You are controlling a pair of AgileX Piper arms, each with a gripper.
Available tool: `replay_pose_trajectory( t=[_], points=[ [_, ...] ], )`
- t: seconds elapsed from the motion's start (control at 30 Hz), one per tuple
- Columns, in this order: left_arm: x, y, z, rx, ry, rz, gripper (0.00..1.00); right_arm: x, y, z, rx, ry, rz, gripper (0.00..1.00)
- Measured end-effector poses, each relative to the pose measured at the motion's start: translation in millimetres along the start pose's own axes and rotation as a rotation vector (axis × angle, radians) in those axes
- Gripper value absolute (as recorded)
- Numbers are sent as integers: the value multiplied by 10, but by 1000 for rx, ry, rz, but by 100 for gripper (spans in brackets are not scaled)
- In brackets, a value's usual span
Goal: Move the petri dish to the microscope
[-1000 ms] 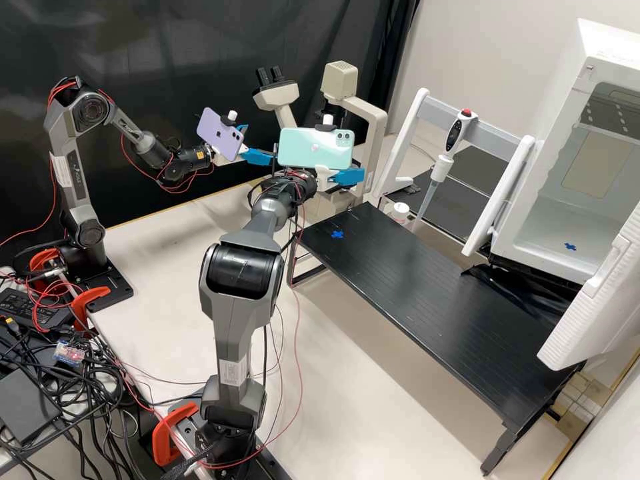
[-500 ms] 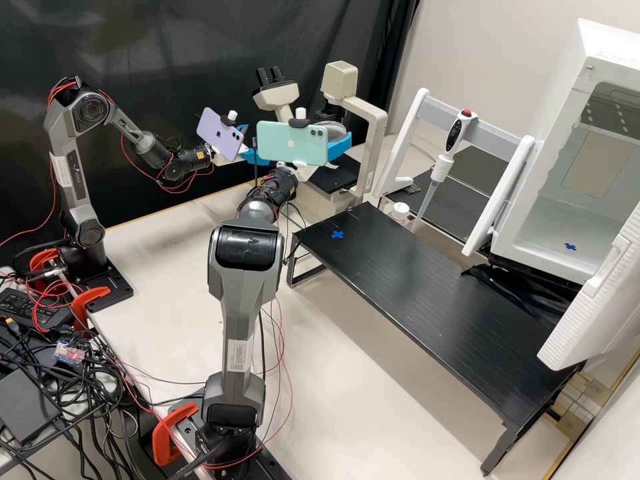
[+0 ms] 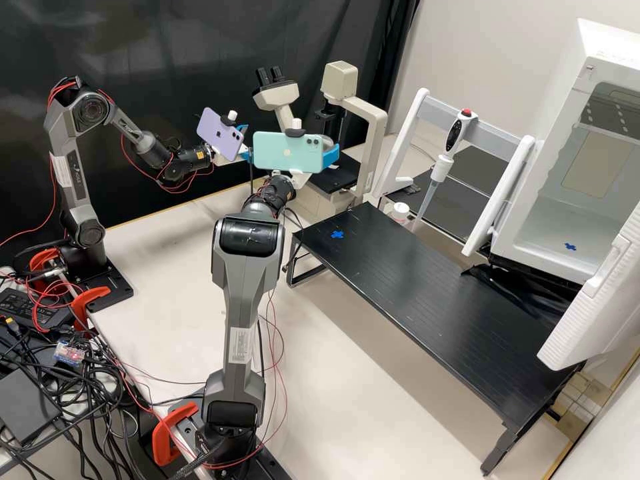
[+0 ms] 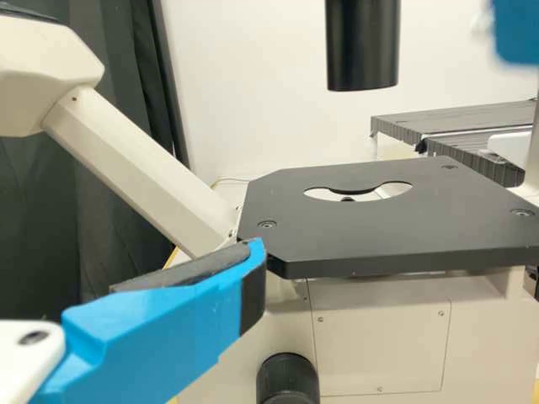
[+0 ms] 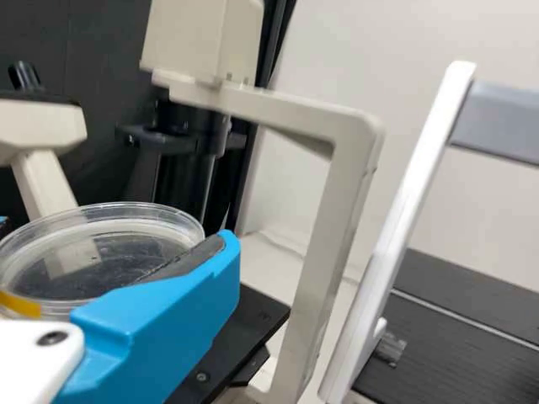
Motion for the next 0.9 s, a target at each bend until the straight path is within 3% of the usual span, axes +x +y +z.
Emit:
replay_pose_trajectory(
  t=[0.27, 0.53, 0.7, 0.9],
  points=[
    [0, 0, 0, 0, 0, 0, 100, 335, -237, 93, 11, -35, -68, 0],
    [0, 0, 0, 0, 0, 0, 100, 679, -390, 322, 109, -135, -117, 0],
    [0, 0, 0, 0, 0, 0, 100, 851, -388, 404, 139, -164, -100, 0],
    [0, 0, 0, 0, 0, 0, 100, 1024, -377, 434, 145, -190, -87, 0]
  ],
)
